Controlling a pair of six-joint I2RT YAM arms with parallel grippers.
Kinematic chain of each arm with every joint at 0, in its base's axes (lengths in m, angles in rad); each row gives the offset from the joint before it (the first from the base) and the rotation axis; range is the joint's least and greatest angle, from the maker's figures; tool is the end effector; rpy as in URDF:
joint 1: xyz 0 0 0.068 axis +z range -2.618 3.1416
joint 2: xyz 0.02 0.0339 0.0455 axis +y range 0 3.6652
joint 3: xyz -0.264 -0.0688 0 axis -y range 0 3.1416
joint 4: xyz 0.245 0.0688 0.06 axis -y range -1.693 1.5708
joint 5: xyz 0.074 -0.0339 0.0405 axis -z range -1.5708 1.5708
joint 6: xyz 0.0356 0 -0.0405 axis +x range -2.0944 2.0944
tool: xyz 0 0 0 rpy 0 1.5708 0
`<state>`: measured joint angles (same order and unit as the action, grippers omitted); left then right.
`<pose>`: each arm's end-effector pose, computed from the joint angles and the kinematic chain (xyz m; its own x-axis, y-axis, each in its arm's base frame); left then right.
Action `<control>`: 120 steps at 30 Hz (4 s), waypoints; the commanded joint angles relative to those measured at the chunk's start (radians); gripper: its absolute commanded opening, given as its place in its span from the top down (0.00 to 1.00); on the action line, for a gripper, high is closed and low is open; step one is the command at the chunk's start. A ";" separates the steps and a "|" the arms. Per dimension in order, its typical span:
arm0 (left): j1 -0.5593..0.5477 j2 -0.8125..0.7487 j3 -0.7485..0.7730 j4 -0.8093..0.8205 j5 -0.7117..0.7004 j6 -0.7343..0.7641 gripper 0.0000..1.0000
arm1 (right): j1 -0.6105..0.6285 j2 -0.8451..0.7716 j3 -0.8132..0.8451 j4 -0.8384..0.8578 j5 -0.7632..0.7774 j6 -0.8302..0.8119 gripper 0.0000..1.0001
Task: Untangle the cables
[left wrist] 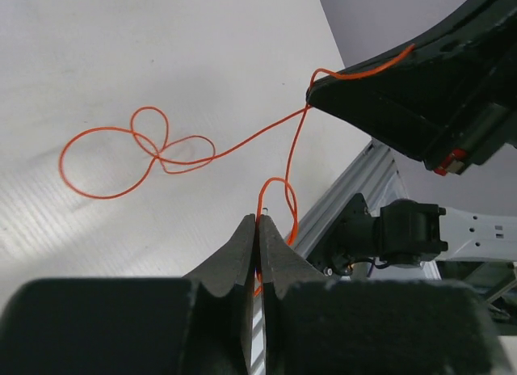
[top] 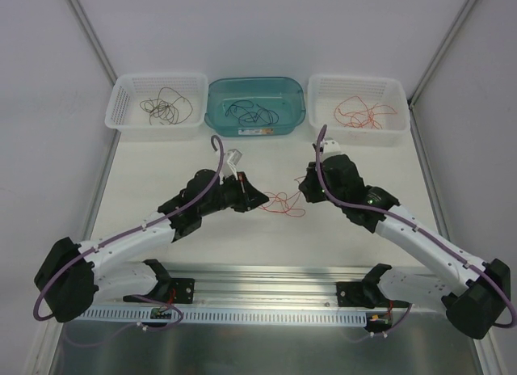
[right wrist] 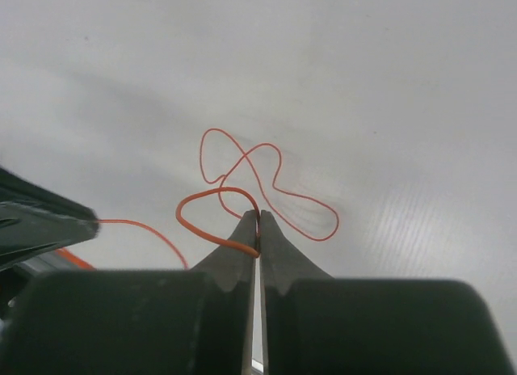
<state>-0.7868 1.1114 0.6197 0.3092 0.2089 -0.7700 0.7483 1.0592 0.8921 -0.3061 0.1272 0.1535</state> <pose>0.1743 -0.1853 0.2676 -0.6745 -0.2881 -0.6798 0.5115 0.4817 -0.7116 0.1787 0.1597 0.3123 -0.4206 -0.1835 -0.8885 -0.5341 0.8417 0.0790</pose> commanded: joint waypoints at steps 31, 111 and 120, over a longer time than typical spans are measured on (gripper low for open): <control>-0.009 -0.131 0.044 -0.202 -0.085 0.204 1.00 | -0.012 -0.084 -0.002 -0.105 -0.158 -0.147 0.36; -0.011 -0.420 -0.172 -0.033 -0.255 0.126 1.00 | 0.138 0.131 -0.038 0.147 -0.342 -0.014 0.99; -0.009 -0.438 -0.172 -0.002 -0.215 0.196 1.00 | 0.138 0.140 0.021 0.027 -0.262 0.044 0.70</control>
<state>-0.8036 0.6819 0.4404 0.2287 0.0139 -0.6334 0.8932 1.1893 0.8532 -0.1436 -0.2173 0.1696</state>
